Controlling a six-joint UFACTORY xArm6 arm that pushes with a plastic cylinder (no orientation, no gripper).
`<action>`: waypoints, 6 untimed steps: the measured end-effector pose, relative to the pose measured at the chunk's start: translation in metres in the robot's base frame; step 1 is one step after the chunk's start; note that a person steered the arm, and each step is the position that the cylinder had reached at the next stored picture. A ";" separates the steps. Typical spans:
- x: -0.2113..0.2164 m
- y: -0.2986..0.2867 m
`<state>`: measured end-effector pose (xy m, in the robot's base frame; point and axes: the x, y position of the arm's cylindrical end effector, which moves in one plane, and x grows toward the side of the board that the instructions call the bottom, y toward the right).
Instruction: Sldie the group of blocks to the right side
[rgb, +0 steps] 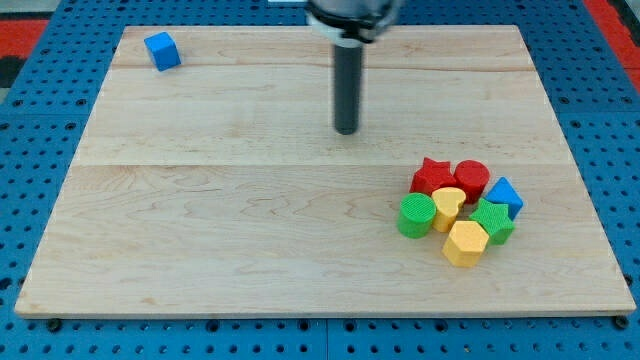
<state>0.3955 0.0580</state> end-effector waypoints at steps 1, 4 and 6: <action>0.023 0.022; 0.121 0.008; 0.130 0.073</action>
